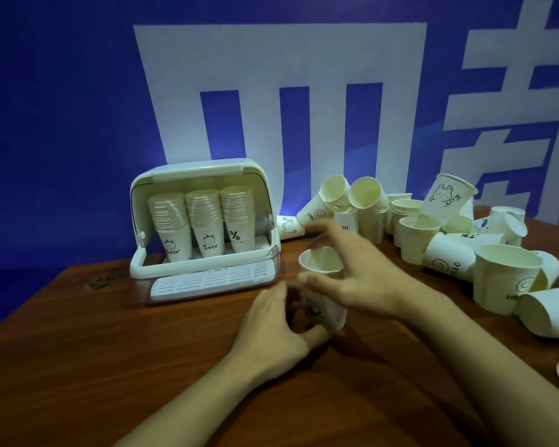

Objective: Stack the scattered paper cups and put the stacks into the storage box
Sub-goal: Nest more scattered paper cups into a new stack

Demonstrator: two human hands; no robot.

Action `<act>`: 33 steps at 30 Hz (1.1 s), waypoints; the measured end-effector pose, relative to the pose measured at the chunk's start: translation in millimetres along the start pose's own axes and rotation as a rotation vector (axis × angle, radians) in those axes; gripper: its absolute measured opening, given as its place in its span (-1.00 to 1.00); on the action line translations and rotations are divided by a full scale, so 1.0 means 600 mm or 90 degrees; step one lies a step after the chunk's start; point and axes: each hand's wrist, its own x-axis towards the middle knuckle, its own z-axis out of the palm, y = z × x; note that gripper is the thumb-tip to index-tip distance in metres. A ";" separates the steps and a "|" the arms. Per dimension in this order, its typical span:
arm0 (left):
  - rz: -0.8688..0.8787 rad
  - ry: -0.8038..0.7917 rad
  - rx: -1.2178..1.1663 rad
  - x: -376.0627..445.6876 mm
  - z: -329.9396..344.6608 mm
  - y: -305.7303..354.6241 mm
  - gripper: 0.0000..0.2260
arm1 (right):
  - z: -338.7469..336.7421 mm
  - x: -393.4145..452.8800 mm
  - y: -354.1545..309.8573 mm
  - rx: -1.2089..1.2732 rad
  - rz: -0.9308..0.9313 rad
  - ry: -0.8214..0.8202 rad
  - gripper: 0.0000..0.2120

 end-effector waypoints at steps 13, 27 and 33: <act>-0.152 0.210 -0.069 0.008 -0.007 -0.005 -0.42 | 0.078 0.028 0.004 0.407 0.120 0.244 -0.69; -0.295 0.226 -0.168 0.016 -0.015 -0.006 -0.41 | 0.195 0.319 0.135 -0.219 0.078 0.004 -0.34; -0.318 0.209 -0.169 0.014 -0.019 -0.004 -0.51 | 0.219 0.344 0.171 -0.465 0.100 0.046 -0.15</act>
